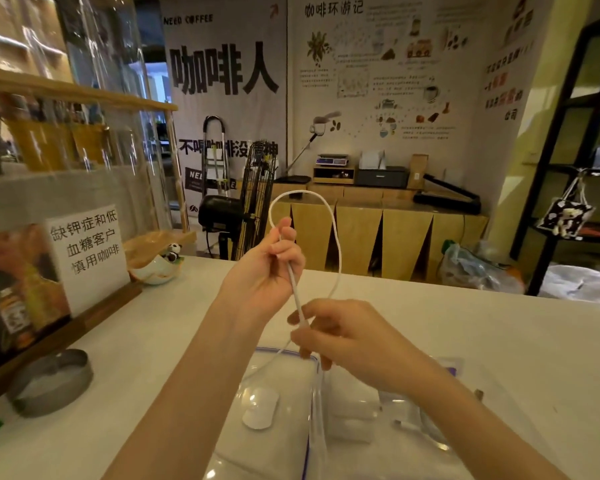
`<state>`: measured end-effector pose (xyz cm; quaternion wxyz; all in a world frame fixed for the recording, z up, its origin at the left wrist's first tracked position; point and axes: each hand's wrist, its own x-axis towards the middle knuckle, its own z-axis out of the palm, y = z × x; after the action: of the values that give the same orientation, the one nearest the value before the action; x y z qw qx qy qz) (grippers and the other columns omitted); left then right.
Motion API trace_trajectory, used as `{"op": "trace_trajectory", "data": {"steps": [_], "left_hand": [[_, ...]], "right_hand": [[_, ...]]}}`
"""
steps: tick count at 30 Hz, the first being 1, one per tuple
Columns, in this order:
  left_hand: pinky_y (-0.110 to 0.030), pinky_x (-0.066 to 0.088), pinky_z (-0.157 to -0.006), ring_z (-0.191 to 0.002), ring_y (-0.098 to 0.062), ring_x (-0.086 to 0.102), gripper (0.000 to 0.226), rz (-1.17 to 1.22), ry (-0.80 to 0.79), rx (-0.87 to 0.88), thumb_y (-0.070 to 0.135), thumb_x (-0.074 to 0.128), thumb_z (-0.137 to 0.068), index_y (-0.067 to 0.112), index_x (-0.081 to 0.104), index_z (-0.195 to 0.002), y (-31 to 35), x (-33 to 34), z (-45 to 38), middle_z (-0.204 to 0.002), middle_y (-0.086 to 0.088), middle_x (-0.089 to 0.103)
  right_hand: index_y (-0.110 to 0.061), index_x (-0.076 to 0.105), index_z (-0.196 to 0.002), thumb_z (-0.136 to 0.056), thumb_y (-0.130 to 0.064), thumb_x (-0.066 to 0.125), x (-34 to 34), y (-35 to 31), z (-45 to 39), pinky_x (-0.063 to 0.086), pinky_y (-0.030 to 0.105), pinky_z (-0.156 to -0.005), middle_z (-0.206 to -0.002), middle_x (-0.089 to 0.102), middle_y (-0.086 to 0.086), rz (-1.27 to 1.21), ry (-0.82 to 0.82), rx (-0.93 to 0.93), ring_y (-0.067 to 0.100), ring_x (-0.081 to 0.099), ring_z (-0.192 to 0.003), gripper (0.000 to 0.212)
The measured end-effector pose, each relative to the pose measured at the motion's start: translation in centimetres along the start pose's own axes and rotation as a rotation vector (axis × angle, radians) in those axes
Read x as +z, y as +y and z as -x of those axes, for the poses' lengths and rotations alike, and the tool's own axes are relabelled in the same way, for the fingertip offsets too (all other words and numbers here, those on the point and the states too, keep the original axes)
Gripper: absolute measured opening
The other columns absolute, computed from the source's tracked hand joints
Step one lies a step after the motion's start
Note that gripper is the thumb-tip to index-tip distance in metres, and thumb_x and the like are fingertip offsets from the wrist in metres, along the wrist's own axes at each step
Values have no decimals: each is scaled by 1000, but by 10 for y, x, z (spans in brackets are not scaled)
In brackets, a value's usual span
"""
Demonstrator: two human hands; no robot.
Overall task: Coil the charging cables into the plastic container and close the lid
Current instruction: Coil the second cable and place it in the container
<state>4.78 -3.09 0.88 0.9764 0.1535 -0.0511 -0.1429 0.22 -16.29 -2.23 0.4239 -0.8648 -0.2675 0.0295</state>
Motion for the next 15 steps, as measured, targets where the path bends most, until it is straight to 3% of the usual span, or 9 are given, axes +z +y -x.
{"op": "trace_trajectory", "data": {"steps": [3, 6, 8, 10, 15], "left_hand": [[-17, 52, -47, -48, -10, 61, 36, -307, -63, -33, 32, 38, -93, 3, 57, -103, -2, 6, 6, -63, -8, 67], [-33, 55, -75, -89, -23, 69, 48, -865, -142, -64, 41, 35, -90, 5, 54, -116, -6, 13, 15, -100, -15, 71], [-29, 54, -71, -92, -20, 68, 40, -1146, -169, 4, 32, 35, -93, 6, 57, -114, -12, 17, 20, -106, -13, 70], [-25, 53, -65, -89, -18, 68, 32, -1237, -174, 99, 22, 35, -95, 6, 59, -108, -19, 15, 20, -107, -11, 69], [-29, 55, -80, -93, -19, 68, 29, -1079, -132, 190, 18, 33, -95, 6, 58, -102, -22, 15, 16, -101, -10, 71]], "right_hand": [[-20, 65, -87, -86, -27, 54, -1, -3, 1, 45, 12, -53, -64, 62, -7, -73, 68, -43, 2, 56, -55, 13], [-13, 64, -80, -86, -26, 52, -15, -5, 1, 45, 16, -49, -57, 57, -5, -107, 177, -117, 1, 50, -49, 18], [-15, 63, -78, -87, -23, 52, -22, -5, 0, 45, 18, -49, -54, 55, -7, -136, 225, -138, 2, 47, -47, 17], [-13, 64, -82, -87, -22, 53, -26, -5, -2, 42, 16, -47, -50, 54, -9, -191, 226, -120, 2, 46, -45, 16], [-7, 66, -79, -85, -32, 52, -39, 1, -2, 41, 16, -46, -52, 56, -6, -261, 250, -91, 8, 46, -47, 30]]}}
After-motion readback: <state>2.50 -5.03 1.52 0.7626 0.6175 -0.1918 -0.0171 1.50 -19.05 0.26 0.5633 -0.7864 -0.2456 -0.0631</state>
